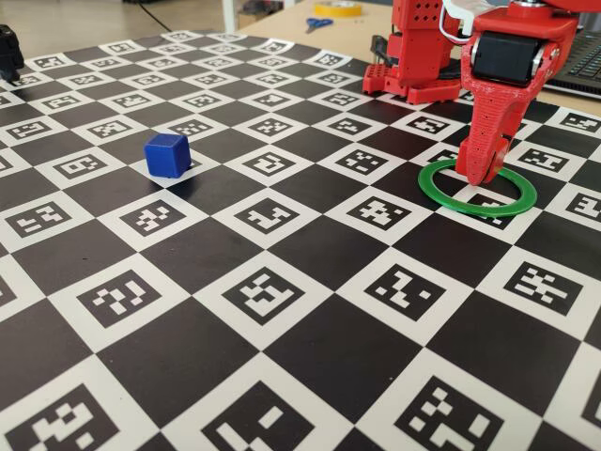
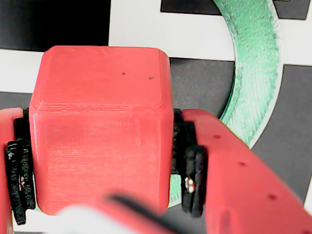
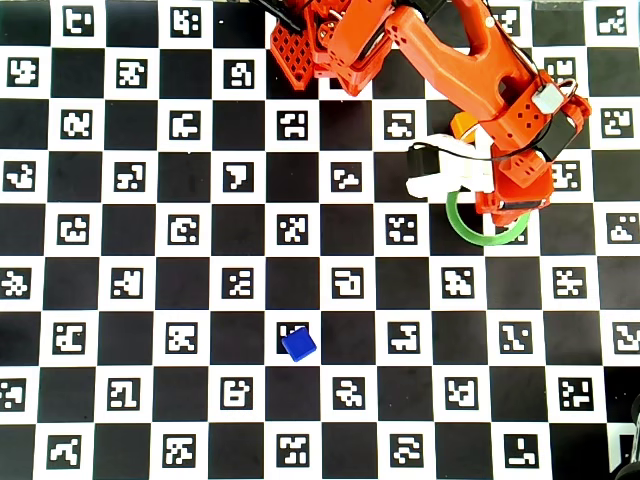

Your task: Grab the red cube then put it in the green circle then put the blue cube on top and finally the orange cube on top

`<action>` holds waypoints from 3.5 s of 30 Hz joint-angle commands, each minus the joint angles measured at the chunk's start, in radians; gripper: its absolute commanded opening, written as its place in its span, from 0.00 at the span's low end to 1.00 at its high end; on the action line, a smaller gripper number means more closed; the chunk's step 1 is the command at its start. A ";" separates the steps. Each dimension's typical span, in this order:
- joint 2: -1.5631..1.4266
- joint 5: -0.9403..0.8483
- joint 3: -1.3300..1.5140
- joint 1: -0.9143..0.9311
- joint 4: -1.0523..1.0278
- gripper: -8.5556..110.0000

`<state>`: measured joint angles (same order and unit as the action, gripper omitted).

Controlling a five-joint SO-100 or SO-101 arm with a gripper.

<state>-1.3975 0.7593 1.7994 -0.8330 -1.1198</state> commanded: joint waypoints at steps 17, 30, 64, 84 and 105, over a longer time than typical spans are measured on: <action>0.020 0.014 -0.023 0.000 0.029 0.10; 0.044 0.032 -0.044 -0.005 -0.003 0.17; 0.000 0.017 -0.063 -0.008 -0.067 0.42; -0.100 -0.046 -0.196 0.080 -0.262 0.42; -0.227 -0.166 -0.543 0.420 -0.580 0.42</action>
<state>-1.5340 0.5814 1.3576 -0.4725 -1.6797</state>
